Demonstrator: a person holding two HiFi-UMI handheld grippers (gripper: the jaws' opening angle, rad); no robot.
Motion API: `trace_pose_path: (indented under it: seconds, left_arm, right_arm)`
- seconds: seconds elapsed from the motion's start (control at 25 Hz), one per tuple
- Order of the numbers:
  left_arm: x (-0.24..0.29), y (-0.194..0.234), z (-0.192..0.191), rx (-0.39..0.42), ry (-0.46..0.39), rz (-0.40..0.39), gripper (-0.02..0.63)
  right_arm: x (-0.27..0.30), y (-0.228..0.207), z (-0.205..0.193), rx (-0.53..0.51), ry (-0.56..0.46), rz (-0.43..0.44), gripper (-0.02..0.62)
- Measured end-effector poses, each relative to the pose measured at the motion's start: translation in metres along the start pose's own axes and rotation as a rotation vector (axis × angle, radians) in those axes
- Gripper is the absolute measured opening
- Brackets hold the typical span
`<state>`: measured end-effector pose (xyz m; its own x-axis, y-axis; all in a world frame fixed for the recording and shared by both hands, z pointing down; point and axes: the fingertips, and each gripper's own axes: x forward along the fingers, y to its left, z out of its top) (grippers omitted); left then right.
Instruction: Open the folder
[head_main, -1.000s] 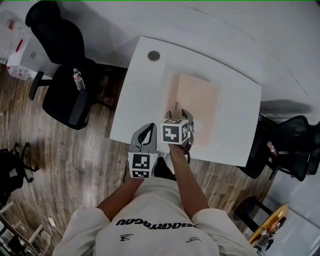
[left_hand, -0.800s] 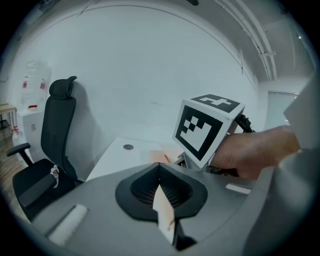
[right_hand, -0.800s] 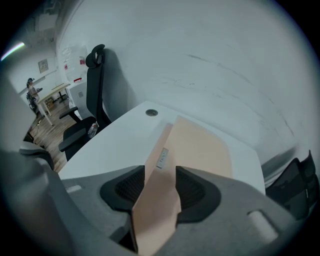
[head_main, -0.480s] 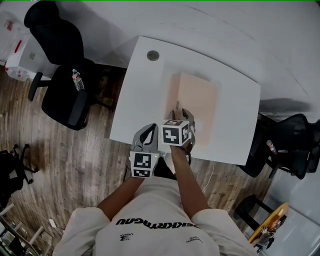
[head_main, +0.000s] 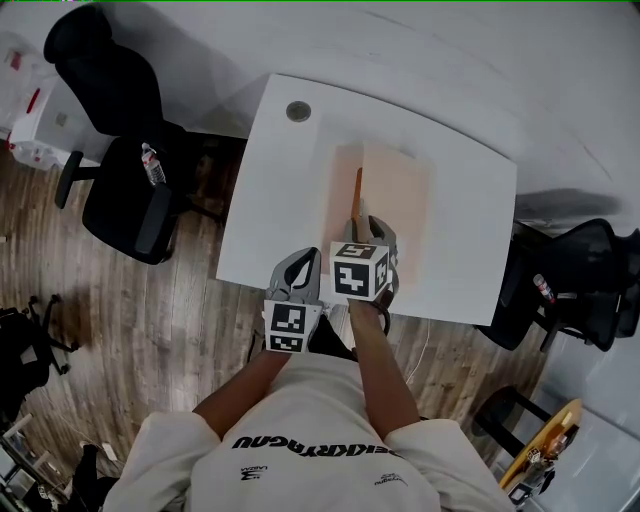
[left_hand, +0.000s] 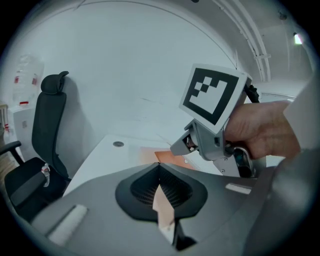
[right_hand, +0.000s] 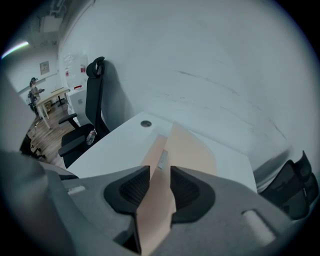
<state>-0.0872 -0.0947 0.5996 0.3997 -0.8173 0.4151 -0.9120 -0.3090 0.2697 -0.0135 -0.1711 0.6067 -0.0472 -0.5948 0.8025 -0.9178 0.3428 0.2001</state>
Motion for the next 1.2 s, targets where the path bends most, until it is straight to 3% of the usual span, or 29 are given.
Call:
trace_pose_path:
  seconds: [0.8,1.2]
  left_arm:
    - [0.011,-0.032,-0.007,0.032,0.026,-0.042,-0.005]
    - [0.014,-0.049,-0.009,0.053,0.032,-0.061,-0.005]
  right_arm:
    - [-0.047,-0.051,0.010,0.066,-0.098,-0.028,0.066]
    - [-0.073,-0.090,0.003,0.088,-0.134,-0.089,0.037]
